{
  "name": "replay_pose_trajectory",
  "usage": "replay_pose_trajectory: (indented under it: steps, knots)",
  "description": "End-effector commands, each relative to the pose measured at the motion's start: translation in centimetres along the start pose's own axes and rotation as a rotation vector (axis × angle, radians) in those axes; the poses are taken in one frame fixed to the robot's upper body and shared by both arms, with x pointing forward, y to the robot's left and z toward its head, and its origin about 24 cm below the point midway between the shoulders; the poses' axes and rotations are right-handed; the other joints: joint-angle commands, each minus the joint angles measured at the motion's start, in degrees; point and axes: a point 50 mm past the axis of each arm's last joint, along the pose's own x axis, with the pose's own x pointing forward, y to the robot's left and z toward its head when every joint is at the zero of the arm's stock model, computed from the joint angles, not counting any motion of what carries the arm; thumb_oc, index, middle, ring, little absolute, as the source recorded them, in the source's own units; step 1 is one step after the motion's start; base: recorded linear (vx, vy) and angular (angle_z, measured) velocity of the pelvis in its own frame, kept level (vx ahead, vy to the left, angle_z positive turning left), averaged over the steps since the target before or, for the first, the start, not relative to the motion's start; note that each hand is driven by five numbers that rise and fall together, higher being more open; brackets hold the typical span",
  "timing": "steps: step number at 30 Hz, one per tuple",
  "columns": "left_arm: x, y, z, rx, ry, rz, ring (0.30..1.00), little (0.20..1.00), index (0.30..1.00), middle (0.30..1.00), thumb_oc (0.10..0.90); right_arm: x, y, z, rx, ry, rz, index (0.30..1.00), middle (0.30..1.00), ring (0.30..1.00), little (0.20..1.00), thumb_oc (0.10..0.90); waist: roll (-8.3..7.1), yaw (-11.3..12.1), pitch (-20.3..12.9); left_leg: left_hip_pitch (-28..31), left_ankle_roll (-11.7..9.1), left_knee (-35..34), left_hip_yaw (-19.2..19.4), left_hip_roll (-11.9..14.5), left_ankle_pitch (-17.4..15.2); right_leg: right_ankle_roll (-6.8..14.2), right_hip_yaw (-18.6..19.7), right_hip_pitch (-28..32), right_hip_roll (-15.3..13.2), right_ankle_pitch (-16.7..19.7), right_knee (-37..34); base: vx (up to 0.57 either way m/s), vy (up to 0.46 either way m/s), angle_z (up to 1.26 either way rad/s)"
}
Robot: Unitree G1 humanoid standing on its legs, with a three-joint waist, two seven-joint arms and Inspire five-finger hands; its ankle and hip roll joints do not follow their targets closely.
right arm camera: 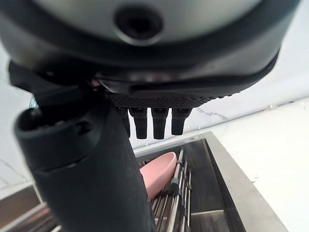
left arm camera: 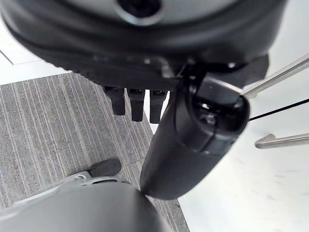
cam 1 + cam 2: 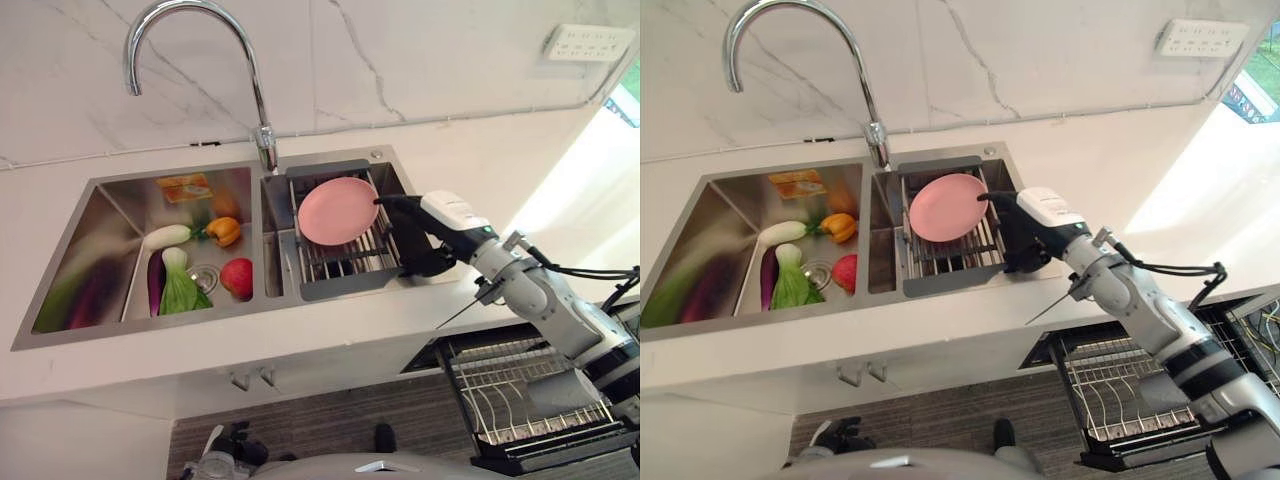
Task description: Place the dishes in the dishwasher.
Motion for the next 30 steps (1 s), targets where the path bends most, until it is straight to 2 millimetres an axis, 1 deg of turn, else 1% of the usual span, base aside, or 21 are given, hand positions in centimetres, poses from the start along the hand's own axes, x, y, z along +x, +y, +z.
replay_pose_trajectory:
  steps: [1, 6, 8, 9, 11, 14, 15, 19, 24, 28, 30]
  knots:
    - [-0.1, 0.1, -1.4, 0.066, 0.042, -0.027, 0.9, 0.9, 0.9, 0.9, 0.8, 2.0, -4.8, 1.2, -0.097, -0.079, -0.207, 0.9, 0.9, 0.9, 0.9, 0.8, -2.83, 0.85, -1.6, -1.83, -0.62, 1.83, -3.39, -0.32, -3.15, 3.59, -4.31, 6.31, -3.56, -8.6, 1.0, 0.01, 0.005, 0.04]
    - [-0.2, 0.2, -1.6, 0.068, 0.048, -0.014, 0.9, 0.9, 0.9, 0.9, 0.8, 2.7, -4.6, 0.7, -0.145, -0.045, -0.212, 0.9, 0.9, 0.9, 0.9, 0.8, -2.91, 1.42, -1.5, -1.98, -0.64, 1.79, -3.8, -0.42, -3.11, 3.57, -4.82, 6.45, -3.68, -8.71, 1.0, 0.01, 0.004, 0.04]
    - [-0.3, 0.3, -2.1, 0.067, 0.066, -0.009, 0.9, 0.9, 0.9, 0.9, 0.8, 3.0, -4.4, 0.0, -0.174, -0.006, -0.22, 0.9, 0.9, 0.9, 0.9, 0.8, -3.05, 1.76, -1.47, -2.16, -0.67, 1.7, -4.14, -0.51, -3.06, 3.61, -5.17, 6.45, -3.75, -8.75, 1.0, 0.01, 0.003, 0.1]
    - [-0.3, 0.3, -2.1, 0.067, 0.066, -0.009, 0.9, 0.9, 0.9, 0.9, 0.8, 3.0, -4.4, 0.0, -0.174, -0.006, -0.22, 0.9, 0.9, 0.9, 0.9, 0.8, -3.05, 1.76, -1.47, -2.16, -0.67, 1.7, -4.14, -0.51, -3.06, 3.61, -5.17, 6.45, -3.75, -8.75, 1.0, 0.01, 0.004, 0.13]
    - [-0.4, 0.5, -2.6, 0.064, 0.08, 0.003, 0.9, 0.9, 0.9, 0.9, 0.8, 3.2, -4.2, -0.9, -0.197, 0.044, -0.224, 0.9, 0.9, 0.9, 0.9, 0.8, -3.19, 2.11, -1.42, -2.4, -0.7, 1.62, -4.42, -0.58, -2.98, 3.62, -5.47, 6.43, -3.83, -8.8, 1.0, 0.02, 0.004, 0.13]
    - [-0.4, 0.5, -2.7, 0.062, 0.083, 0.006, 0.9, 0.9, 0.9, 0.9, 0.8, 3.3, -4.2, -1.0, -0.208, 0.052, -0.225, 0.9, 0.9, 0.9, 0.9, 0.8, -3.19, 2.24, -1.35, -2.46, -0.71, 1.58, -4.48, -0.61, -2.95, 3.64, -5.56, 6.38, -3.85, -8.8, 1.0, 0.0, 0.001, 0.02]
    - [-0.5, 0.7, -3.0, 0.061, 0.093, 0.016, 0.9, 0.9, 0.9, 0.9, 0.8, 3.6, -4.1, -1.6, -0.236, 0.082, -0.217, 0.9, 0.9, 0.9, 0.9, 0.8, -3.26, 2.6, -1.18, -2.69, -0.71, 1.56, -4.71, -0.66, -2.84, 3.67, -5.89, 6.29, -3.97, -8.8, 1.0, 0.0, 0.0, 0.0]
    - [-0.5, 0.8, -3.3, 0.054, 0.101, 0.023, 0.9, 0.9, 0.9, 0.9, 0.8, 3.7, -4.3, -2.0, -0.26, 0.106, -0.238, 0.9, 0.9, 0.9, 0.9, 0.8, -3.29, 2.89, -0.81, -2.98, -0.72, 1.47, -5.0, -0.76, -2.68, 3.67, -6.14, 6.06, -4.06, -8.74, 1.0, 0.0, 0.003, 0.03]
    - [-0.5, 0.7, -3.3, 0.046, 0.1, 0.03, 0.9, 0.9, 0.9, 0.9, 0.8, 3.9, -4.5, -1.9, -0.294, 0.116, -0.273, 0.9, 0.9, 0.9, 0.9, 0.8, -3.24, 3.19, -0.64, -3.21, -0.76, 1.27, -5.2, -0.82, -2.54, 3.71, -6.64, 6.01, -4.22, -8.75, 1.0, 0.0, 0.001, 0.02]
    - [-0.5, 0.5, -3.1, 0.044, 0.09, 0.03, 0.9, 0.9, 0.9, 0.9, 0.8, 3.9, -4.9, -1.7, -0.342, 0.113, -0.327, 0.9, 0.9, 0.9, 0.9, 0.8, -3.2, 3.37, -0.52, -3.3, -0.72, 1.16, -5.52, -0.83, -2.54, 3.76, -6.91, 5.97, -4.32, -8.72, 1.0, 0.0, 0.0, 0.0]
    - [-0.5, 0.5, -3.0, 0.045, 0.086, 0.035, 0.9, 0.9, 0.9, 0.9, 0.8, 3.6, -5.2, -1.7, -0.396, 0.118, -0.364, 0.9, 0.9, 0.9, 0.9, 0.8, -3.25, 3.34, -0.49, -3.3, -0.68, 1.11, -5.63, -0.84, -2.59, 3.79, -7.05, 6.07, -4.34, -8.78, 1.0, 0.02, -0.004, 0.06]
